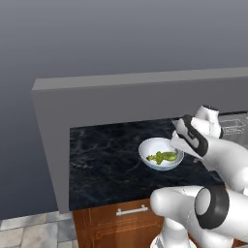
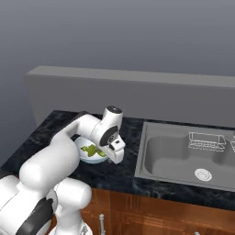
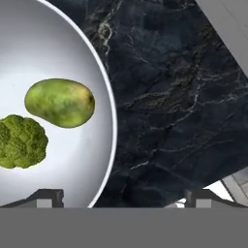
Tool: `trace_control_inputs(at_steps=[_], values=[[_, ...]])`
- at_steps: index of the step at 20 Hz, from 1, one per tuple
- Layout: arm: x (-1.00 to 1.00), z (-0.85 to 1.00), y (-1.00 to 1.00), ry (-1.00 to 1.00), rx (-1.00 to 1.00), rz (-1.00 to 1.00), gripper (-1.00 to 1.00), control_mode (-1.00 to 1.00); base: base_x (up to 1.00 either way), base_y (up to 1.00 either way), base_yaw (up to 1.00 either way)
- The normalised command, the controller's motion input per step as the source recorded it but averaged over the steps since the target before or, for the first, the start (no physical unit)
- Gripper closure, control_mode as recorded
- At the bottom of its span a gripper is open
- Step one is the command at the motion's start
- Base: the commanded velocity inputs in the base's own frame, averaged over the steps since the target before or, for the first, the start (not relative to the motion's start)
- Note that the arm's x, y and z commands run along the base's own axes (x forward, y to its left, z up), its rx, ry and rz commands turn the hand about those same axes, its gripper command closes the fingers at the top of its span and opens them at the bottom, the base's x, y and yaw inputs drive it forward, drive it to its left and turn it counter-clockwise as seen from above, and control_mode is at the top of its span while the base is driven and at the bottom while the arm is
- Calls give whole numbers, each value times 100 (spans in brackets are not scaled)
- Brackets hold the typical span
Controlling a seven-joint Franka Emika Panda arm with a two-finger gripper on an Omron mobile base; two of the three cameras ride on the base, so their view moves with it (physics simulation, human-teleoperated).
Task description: Dump the broccoli and mango from the bowl so the bowl can be washed. Place the bowl in the sink after clearing the leftovers.
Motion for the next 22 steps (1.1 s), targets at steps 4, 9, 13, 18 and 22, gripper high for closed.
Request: trace_control_inputs(at_steps=[4, 9, 13, 18, 22], values=[[36, -50, 24, 4, 0, -2, -100, -100, 0, 0, 0], [21, -31, 7, 1, 0, 0, -100, -100, 0, 0, 0], [12, -29, 1, 0, 0, 0, -100, -100, 0, 0, 0], [1, -11, 0, 0, 0, 0, 100, -100, 0, 0, 0], [0, 0, 0, 0, 0, 0, 100, -100, 0, 0, 0]])
